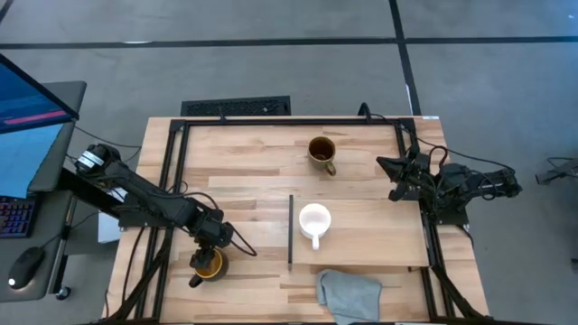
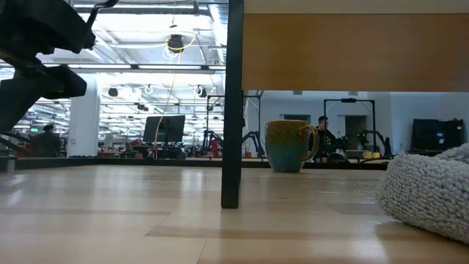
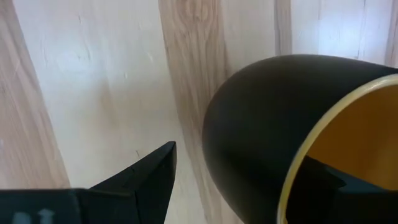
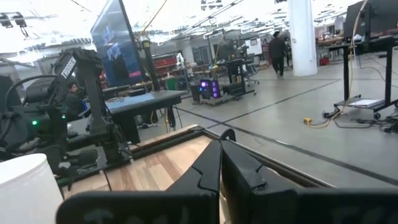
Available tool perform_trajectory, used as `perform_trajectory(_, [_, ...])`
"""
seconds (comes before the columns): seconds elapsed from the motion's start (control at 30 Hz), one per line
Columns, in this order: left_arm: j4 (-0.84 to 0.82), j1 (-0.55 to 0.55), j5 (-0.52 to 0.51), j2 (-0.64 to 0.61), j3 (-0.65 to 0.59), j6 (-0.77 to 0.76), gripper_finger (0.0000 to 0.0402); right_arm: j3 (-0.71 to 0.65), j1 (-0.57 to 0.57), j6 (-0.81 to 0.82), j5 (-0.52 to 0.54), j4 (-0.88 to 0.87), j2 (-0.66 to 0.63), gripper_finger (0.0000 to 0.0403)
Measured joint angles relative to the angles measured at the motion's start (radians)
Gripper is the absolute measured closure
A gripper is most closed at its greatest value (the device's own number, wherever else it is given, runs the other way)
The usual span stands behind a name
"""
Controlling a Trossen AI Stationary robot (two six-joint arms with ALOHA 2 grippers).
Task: Stack small to large cups/mugs on shelf
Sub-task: Put the black mug on the center of the table
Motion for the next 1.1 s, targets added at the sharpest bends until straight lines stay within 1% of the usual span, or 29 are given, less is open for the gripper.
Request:
perform_trajectory(0.17, [0.000, 0.000, 0.006, 0.000, 0.000, 0.011, 0.0170, 0.000, 0.000, 0.001, 0.000, 0.000, 0.000, 0.0369])
perform_trajectory(0.3, [0.002, 0.000, 0.007, 0.000, 0.000, 0.041, 0.0196, 0.000, 0.000, 0.001, 0.000, -0.001, 0.000, 0.0369])
perform_trajectory(0.6, [0.001, 0.000, 0.002, 0.000, 0.000, 0.064, 0.0311, 0.000, 0.000, 0.000, 0.000, -0.005, 0.000, 0.0369])
perform_trajectory(0.8, [-0.002, 0.000, -0.049, 0.000, 0.000, 0.073, 0.0387, 0.000, 0.000, 0.000, 0.000, -0.005, 0.000, 0.0369])
perform_trajectory(0.93, [0.003, 0.000, -0.092, 0.000, 0.000, 0.089, 0.0389, 0.000, 0.000, 0.000, 0.000, -0.005, 0.000, 0.0369])
perform_trajectory(1.1, [0.004, 0.001, -0.191, 0.000, 0.000, 0.089, 0.0395, 0.000, 0.000, 0.000, 0.000, -0.005, 0.000, 0.0369])
